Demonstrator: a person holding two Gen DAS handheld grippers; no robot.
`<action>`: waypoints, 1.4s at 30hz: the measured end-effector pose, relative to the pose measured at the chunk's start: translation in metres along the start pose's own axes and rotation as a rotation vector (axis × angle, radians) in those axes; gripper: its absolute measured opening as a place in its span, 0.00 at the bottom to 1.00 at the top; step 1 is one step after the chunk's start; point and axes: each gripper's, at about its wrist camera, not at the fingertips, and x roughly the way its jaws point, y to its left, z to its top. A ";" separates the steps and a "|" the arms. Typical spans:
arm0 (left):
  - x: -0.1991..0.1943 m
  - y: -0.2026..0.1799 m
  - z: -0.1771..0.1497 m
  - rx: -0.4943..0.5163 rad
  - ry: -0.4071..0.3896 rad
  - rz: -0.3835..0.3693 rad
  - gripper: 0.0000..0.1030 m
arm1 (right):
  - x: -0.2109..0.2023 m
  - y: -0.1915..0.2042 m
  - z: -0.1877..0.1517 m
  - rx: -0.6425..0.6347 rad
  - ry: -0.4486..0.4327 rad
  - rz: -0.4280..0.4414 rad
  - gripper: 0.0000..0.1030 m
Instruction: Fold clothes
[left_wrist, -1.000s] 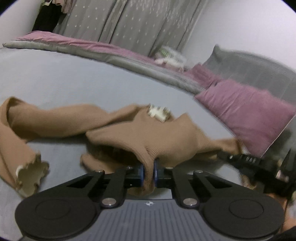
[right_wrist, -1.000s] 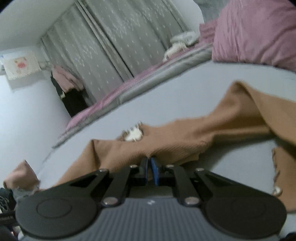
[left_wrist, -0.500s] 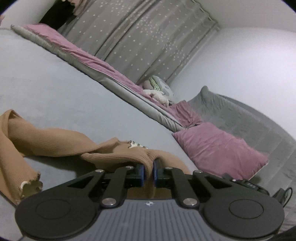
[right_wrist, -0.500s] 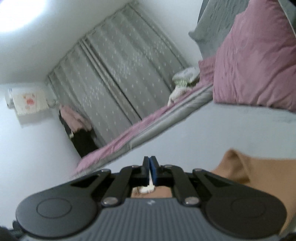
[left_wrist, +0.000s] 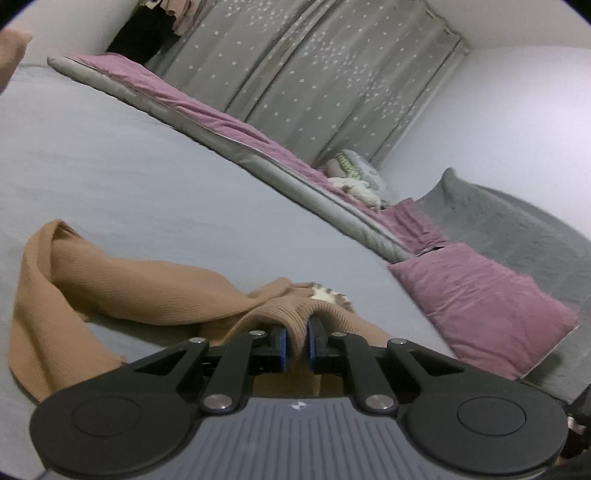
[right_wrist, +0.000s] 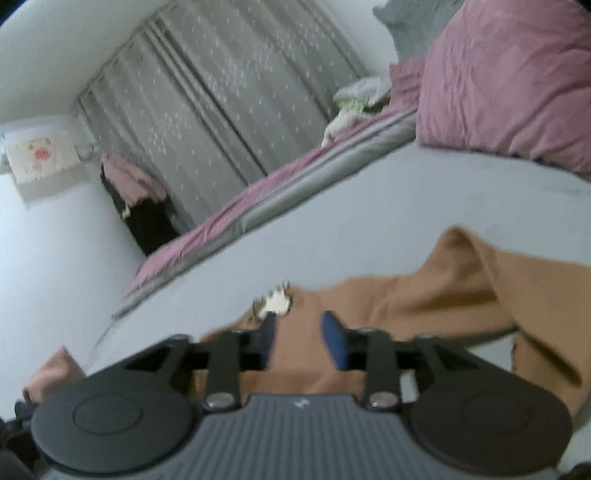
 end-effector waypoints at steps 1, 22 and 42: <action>0.001 0.001 -0.001 -0.001 0.003 0.010 0.10 | 0.000 0.002 -0.004 -0.010 0.022 0.002 0.50; 0.022 0.022 -0.024 -0.023 0.126 0.235 0.15 | 0.023 0.026 -0.062 -0.148 0.383 -0.070 0.77; 0.001 0.010 -0.025 0.121 0.249 0.155 0.25 | 0.032 0.042 -0.078 -0.286 0.119 -0.052 0.39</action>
